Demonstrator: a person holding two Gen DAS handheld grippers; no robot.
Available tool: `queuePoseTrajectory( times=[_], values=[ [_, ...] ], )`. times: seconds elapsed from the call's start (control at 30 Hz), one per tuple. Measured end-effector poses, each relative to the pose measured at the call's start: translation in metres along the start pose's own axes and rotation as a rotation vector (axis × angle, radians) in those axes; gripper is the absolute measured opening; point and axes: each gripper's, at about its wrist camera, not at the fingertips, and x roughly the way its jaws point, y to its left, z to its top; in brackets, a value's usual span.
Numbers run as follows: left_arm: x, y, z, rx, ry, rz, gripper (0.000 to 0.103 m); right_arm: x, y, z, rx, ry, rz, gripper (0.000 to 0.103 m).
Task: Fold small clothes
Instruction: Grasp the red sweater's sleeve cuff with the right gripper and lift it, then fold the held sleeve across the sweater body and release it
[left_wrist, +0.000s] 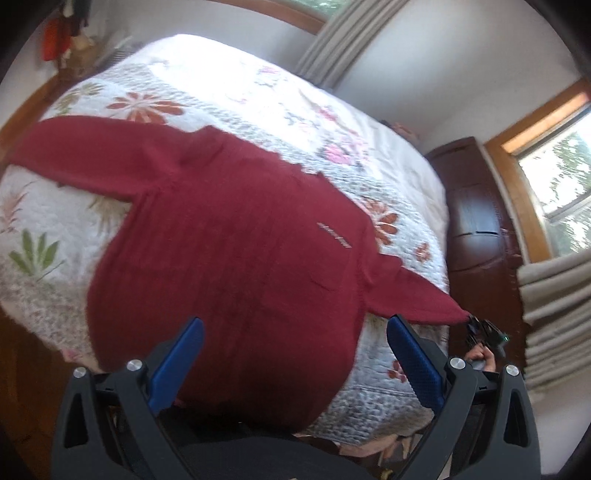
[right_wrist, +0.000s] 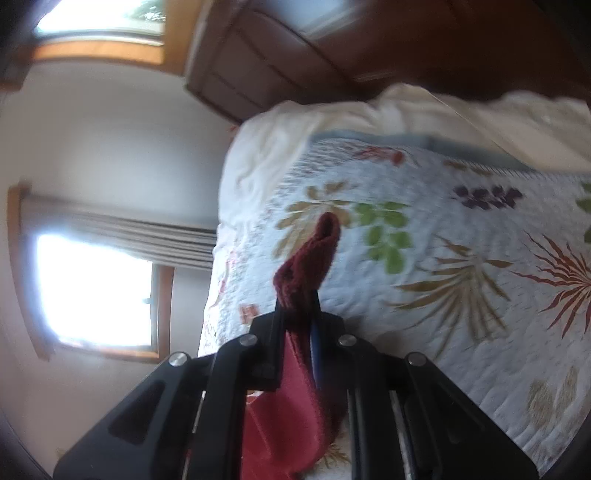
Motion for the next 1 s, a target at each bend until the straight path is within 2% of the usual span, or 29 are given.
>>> queuePoseTrajectory(
  times=[0.17, 0.23, 0.5, 0.63, 0.8, 0.9, 1.0],
  values=[
    [-0.004, 0.002, 0.008, 0.043, -0.027, -0.069, 0.099, -0.017, 0.064, -0.02, -0.151, -0.02, 0.013, 0.011],
    [-0.005, 0.009, 0.011, 0.059, -0.047, -0.139, 0.099, -0.022, 0.093, -0.031, -0.205, -0.026, 0.024, 0.011],
    [-0.012, 0.034, 0.032, 0.09, -0.08, -0.176, 0.099, -0.028, 0.201, -0.088, -0.416, -0.014, 0.068, 0.011],
    [-0.007, 0.06, 0.046, 0.027, -0.023, -0.216, 0.099, -0.021, 0.26, -0.134, -0.56, 0.014, 0.093, 0.011],
    [-0.009, 0.092, 0.058, -0.031, -0.022, -0.241, 0.099, -0.005, 0.327, -0.201, -0.769, 0.058, 0.102, 0.011],
    [-0.008, 0.107, 0.064, -0.047, -0.028, -0.257, 0.099, 0.014, 0.363, -0.26, -0.931, 0.107, 0.086, 0.011],
    [-0.002, 0.125, 0.07, -0.094, -0.009, -0.305, 0.099, 0.039, 0.378, -0.318, -1.058, 0.17, 0.055, 0.011]
  ],
)
